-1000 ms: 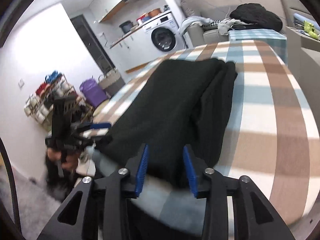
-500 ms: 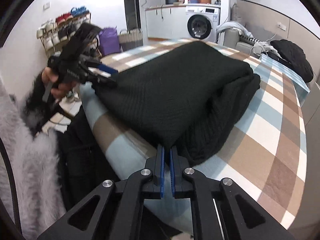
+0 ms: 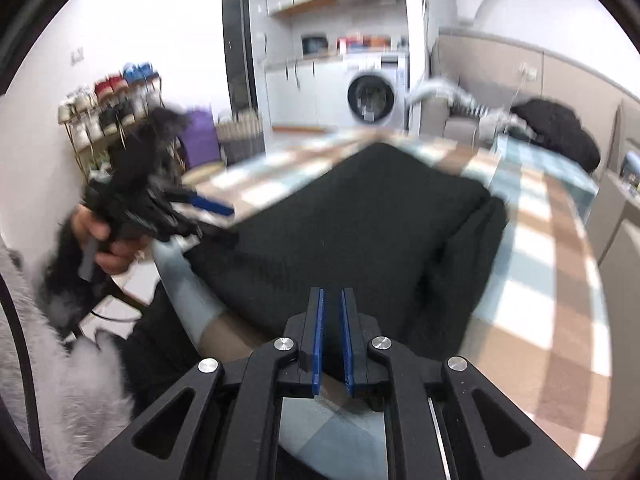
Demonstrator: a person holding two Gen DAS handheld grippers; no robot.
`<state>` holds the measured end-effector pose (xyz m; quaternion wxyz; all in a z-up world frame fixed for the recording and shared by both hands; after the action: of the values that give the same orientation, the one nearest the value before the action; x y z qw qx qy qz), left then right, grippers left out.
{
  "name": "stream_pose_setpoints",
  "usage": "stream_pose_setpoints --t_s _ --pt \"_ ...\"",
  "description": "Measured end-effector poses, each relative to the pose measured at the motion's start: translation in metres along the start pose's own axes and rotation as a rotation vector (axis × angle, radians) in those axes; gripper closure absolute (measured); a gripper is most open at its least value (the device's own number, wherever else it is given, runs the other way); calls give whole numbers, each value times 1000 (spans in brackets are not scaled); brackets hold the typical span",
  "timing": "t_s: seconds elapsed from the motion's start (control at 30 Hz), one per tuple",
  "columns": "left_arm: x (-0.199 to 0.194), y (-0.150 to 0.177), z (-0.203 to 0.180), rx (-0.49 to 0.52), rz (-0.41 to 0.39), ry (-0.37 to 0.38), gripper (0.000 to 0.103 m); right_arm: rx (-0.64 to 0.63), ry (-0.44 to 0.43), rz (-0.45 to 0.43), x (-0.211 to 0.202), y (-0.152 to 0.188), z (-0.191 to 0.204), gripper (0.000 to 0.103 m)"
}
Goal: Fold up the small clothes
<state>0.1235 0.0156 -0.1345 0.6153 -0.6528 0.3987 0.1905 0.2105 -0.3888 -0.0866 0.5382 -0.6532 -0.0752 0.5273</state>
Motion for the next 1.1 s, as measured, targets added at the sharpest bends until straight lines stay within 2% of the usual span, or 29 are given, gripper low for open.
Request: stream_pose_setpoints --t_s 0.07,0.17,0.23,0.27,0.3,0.33,0.4,0.43,0.57,0.77,0.8,0.83,0.87,0.9,0.93,1.0,1.1 --pt "4 1 -3 7 13 -4 20 -21 67 83 18 17 -8 96" --pt "7 5 -1 9 35 -21 20 -16 56 72 5 25 -9 95" --pt "8 8 -1 -3 44 -6 20 -2 59 74 -9 30 -10 91" --pt "7 8 -2 -5 42 -2 20 20 71 73 -17 32 -13 84" --pt "7 7 -2 -6 38 -1 20 45 81 63 -22 31 -16 71" --pt "7 6 -2 -8 32 -1 20 78 87 47 -24 28 -22 65" --pt "9 4 -1 -27 26 3 20 199 110 -5 -27 16 -38 42" --pt "10 4 1 -45 26 5 20 263 131 -11 -23 13 -48 41" --pt "18 1 7 -96 27 0 21 437 145 25 8 6 -75 41" --pt "24 -8 16 -148 0 -30 21 527 101 42 34 0 -78 41" --pt "24 -9 16 -145 1 -36 24 533 111 42 34 0 -80 42" --pt "25 -10 14 -136 1 -40 34 536 116 39 35 -1 -79 44" --pt "26 -11 13 -128 0 -39 39 538 123 38 35 0 -79 53" --pt "27 -11 10 -118 2 -35 53 536 118 38 37 -1 -78 62" --pt "28 -12 9 -111 3 -38 60 529 112 36 38 -1 -75 63" --pt "28 -14 9 -98 -5 -53 67 519 117 32 38 -1 -73 66" --pt "29 -16 12 -93 -3 -60 71 528 111 36 41 -2 -74 67"
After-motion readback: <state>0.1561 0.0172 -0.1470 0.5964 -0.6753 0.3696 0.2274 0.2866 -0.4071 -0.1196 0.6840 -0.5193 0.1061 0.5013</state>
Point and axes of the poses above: each gripper's, at about its wrist camera, not at the fingertips, and x roughly the way its jaws point, z to its left, y to its underside, the point moved 10 cm from there along x, roughly the way its jaws point, and after that the axes turned 5 degrees about x, right-handed, at the moved point
